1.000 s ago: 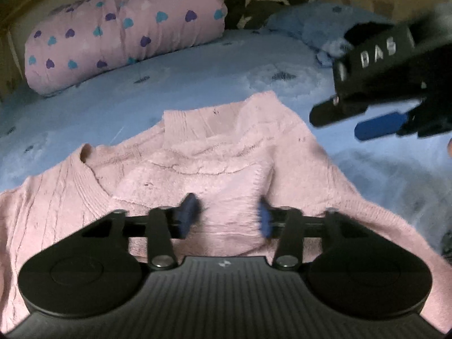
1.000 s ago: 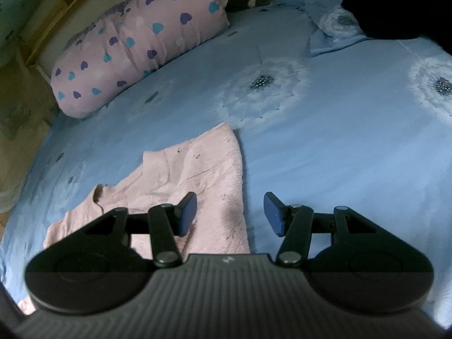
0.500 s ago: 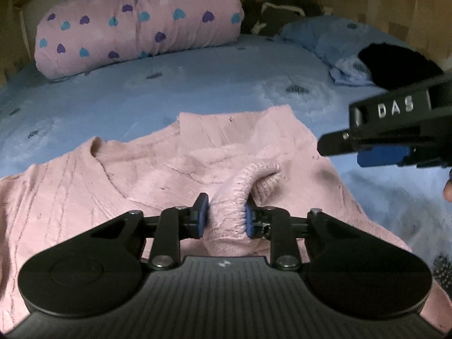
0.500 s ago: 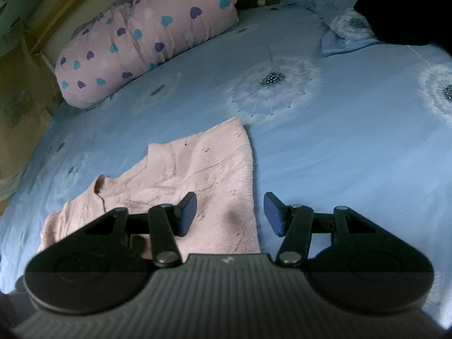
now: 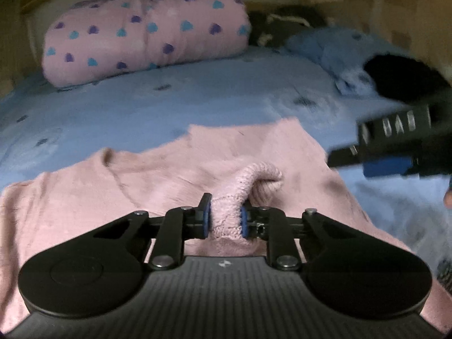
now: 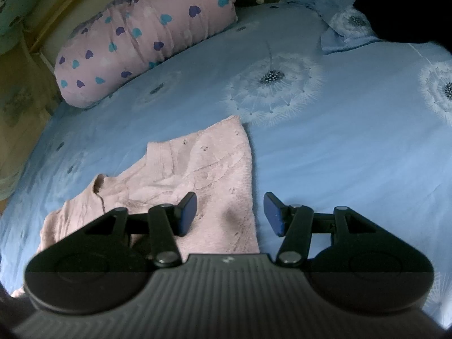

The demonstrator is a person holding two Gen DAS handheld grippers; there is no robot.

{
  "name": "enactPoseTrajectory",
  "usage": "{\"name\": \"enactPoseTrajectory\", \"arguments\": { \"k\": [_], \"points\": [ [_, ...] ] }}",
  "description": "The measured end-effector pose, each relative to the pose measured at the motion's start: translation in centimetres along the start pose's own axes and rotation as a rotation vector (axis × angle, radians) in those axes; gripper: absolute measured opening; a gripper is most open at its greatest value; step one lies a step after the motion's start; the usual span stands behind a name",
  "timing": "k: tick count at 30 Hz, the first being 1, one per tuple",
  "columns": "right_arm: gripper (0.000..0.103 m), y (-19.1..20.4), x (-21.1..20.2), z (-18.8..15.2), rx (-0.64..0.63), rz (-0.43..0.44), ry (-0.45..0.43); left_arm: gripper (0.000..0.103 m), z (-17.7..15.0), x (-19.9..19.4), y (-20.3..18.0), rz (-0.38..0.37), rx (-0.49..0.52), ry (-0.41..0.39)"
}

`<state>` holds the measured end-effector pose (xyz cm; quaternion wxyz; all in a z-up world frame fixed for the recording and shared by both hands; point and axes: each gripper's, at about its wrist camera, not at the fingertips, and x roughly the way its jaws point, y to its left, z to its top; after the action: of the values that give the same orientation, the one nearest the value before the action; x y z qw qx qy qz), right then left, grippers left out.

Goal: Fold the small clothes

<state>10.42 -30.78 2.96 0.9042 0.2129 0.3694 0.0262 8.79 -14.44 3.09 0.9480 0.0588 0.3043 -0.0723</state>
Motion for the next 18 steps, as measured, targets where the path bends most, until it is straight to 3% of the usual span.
{"name": "enactPoseTrajectory", "arguments": {
  "k": [11, 18],
  "points": [
    [0.056, 0.4, 0.6, -0.3, -0.028, -0.004, 0.019, 0.023, 2.2, -4.5, 9.2, 0.160, -0.131, -0.094],
    [0.056, 1.0, 1.4, -0.6, -0.049, -0.022, 0.040, 0.021, 0.6, -4.8, 14.9, 0.271, -0.193, -0.055]
  ]
}}
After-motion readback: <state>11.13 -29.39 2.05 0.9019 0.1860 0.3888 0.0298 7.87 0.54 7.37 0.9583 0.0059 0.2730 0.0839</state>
